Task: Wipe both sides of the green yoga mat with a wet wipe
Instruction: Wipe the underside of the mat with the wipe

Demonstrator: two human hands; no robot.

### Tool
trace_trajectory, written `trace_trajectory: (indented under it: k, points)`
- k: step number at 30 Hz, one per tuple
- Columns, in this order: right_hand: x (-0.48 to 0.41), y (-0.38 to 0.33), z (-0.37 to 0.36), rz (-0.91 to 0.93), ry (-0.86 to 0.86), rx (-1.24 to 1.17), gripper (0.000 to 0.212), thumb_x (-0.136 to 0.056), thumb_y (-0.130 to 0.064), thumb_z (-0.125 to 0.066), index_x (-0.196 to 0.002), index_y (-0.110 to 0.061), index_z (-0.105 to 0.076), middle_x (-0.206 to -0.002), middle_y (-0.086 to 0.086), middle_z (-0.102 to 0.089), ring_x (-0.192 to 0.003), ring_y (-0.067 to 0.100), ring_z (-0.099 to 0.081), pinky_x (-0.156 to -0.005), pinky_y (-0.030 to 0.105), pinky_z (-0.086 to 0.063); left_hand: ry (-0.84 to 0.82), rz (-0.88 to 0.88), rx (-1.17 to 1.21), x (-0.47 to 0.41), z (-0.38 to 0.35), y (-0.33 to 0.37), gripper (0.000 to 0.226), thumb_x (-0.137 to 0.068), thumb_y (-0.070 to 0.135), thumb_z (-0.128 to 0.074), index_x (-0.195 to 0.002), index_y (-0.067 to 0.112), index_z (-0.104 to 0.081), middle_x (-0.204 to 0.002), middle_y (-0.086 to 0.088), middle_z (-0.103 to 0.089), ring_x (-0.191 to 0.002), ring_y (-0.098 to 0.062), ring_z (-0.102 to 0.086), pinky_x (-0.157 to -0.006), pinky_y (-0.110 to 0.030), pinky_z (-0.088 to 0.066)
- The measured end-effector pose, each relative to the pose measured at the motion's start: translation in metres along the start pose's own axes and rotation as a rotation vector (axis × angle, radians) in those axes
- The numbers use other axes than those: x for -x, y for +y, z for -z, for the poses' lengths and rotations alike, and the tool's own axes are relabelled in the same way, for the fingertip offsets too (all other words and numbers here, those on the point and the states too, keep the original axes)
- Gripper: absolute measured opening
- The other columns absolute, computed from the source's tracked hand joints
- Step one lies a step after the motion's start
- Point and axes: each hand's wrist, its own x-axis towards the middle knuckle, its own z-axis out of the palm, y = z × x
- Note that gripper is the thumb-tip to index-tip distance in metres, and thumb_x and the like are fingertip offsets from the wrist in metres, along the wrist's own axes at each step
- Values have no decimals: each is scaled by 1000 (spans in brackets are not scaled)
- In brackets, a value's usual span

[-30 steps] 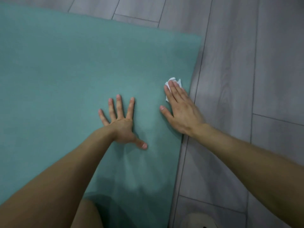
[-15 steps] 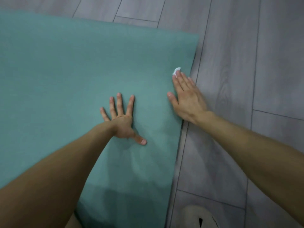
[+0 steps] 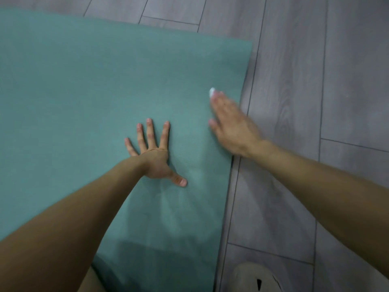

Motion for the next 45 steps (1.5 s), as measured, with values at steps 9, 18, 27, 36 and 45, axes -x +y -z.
trace_trajectory:
  k: [9, 18, 27, 36, 45]
  points:
    - [45, -50, -10, 298, 255, -196, 25, -101, -17, -58, -118, -5, -73, -121, 11, -70, -104, 33, -65, -89, 46, -55, -10, 1, -13, 2, 0, 2, 182, -28, 94, -81, -132, 44, 59, -137, -8, 71, -129, -38, 63, -112, -77, 21]
    - [16, -49, 21, 28, 494, -292, 39, -90, -16, -71, -126, -4, -65, -118, 13, -60, -110, 31, -58, -98, 41, -50, 0, -5, 9, 2, 0, 1, 183, -25, 93, -83, -135, 47, 57, -138, -5, 70, -130, -36, 63, -112, -77, 22]
    - [-40, -19, -7, 404, 207, -20, 37, -104, -5, -53, -138, -13, -67, -148, 5, -61, -144, 27, -49, -112, 45, -49, 1, 13, 3, 3, 1, 3, 184, -25, 92, -84, -134, 46, 57, -138, -6, 70, -130, -36, 63, -112, -77, 22]
    - [27, -47, -21, 463, 224, -62, 39, -98, -1, -54, -132, -11, -70, -130, 13, -67, -122, 36, -60, -104, 46, -51, -12, 10, 3, 2, 1, 3, 184, -27, 92, -84, -134, 45, 58, -136, -6, 71, -128, -37, 63, -112, -77, 22]
    - [-51, 18, 19, 107, 358, 40, 32, -107, -25, -47, -115, -9, -73, -102, 16, -57, -97, 34, -56, -72, 49, -52, -21, -3, 25, 4, 2, 3, 183, -28, 91, -85, -134, 46, 57, -137, -5, 71, -128, -36, 64, -111, -76, 24]
